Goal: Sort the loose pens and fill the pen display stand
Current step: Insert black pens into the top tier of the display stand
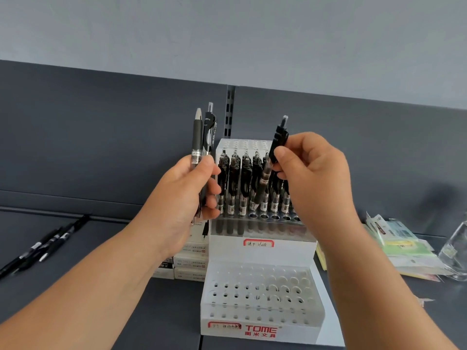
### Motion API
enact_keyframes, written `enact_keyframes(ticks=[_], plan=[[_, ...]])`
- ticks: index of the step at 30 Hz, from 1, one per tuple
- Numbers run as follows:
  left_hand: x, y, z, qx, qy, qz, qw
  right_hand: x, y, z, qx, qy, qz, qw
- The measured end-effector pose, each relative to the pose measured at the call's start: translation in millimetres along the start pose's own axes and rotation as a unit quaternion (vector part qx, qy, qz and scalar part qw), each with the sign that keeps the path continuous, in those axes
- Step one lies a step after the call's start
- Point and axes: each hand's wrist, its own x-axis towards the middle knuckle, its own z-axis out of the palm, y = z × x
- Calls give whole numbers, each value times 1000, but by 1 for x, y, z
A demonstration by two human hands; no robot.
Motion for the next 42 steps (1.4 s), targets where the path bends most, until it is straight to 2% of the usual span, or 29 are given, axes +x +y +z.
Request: enact_keyframes(ticks=[4, 10, 21, 23, 25, 26, 28, 30, 32, 37, 39, 42], plan=[[-3, 0, -2, 26, -11, 3, 1000, 0, 11, 9, -65, -29, 6, 997], [-3, -2, -5, -8, -21, -27, 999, -12, 30, 18, -169, -66, 37, 983], [-8, -6, -2, 19, -71, -8, 997, -14, 31, 17, -171, -65, 81, 980], [-8, -7, -1, 27, -77, -3, 997, -12, 27, 14, -191, -84, 72, 975], [-9, -7, 0, 49, -85, 10, 995, -12, 20, 10, -197, -62, 42, 978], [-9, -8, 0, 62, -88, 17, 994, -13, 16, 8, -167, -37, 32, 985], [-9, -9, 2, 82, -91, 28, 992, -14, 6, 5, -15, -12, 49, 999], [-9, -11, 4, 95, -96, 33, 990, -17, -1, 5, 140, -39, 89, 985], [-9, -12, 7, 101, -102, 35, 989, -18, -2, 6, 197, -50, 102, 974], [-6, -14, 9, 118, -74, 51, 989, -8, -5, -14, 179, -1, 84, 980], [-3, -14, 7, 118, -39, 57, 991, -1, -4, -25, 103, 36, 42, 993], [-3, -15, 7, 108, -19, 51, 993, 1, 2, -25, -13, 34, -8, 999]])
